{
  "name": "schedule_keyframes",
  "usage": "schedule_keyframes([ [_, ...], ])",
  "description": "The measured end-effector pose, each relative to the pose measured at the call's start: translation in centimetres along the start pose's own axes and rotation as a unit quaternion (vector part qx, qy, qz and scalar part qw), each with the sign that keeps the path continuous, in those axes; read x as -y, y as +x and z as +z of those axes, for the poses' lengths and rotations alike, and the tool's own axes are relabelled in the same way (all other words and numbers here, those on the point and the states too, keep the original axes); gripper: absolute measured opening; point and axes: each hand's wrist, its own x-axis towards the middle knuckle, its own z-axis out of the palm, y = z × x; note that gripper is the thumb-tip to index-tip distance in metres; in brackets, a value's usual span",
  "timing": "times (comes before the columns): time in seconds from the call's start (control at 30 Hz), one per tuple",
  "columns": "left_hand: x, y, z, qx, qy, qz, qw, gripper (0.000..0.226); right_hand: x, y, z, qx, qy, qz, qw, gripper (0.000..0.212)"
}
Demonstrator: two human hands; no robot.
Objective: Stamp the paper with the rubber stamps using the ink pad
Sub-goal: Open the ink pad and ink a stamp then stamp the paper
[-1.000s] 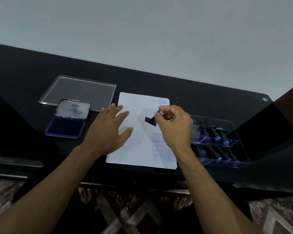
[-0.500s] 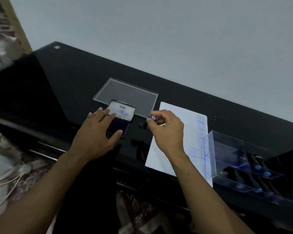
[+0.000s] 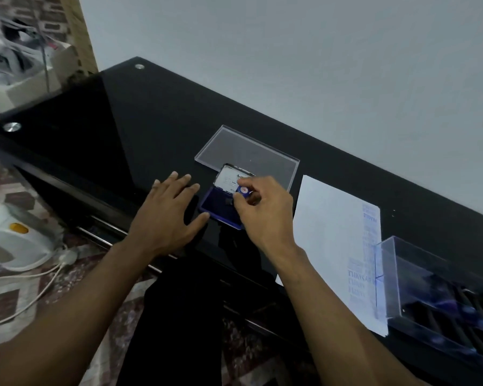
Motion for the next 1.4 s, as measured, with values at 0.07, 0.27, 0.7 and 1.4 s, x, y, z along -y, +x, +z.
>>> schedule_keyframes([
  [0.07,0.0,0.1,0.4,0.006,0.006,0.002,1.0,0.082,0.1,0.1,0.1,0.009,-0.024,-0.019,0.999,0.025],
  [0.27,0.2,0.0,1.1,-0.004,0.036,0.004,0.999,0.079,-0.1,0.6,0.4,0.025,-0.046,-0.025,0.998,0.025],
  [0.7,0.1,0.0,1.3,-0.009,0.045,-0.004,0.999,0.078,-0.6,1.3,1.4,0.065,-0.072,-0.039,0.995,0.026],
  [1.4,-0.2,0.1,1.2,-0.003,0.048,-0.007,0.999,0.08,-0.7,2.0,1.2,0.081,-0.082,-0.032,0.993,0.027],
])
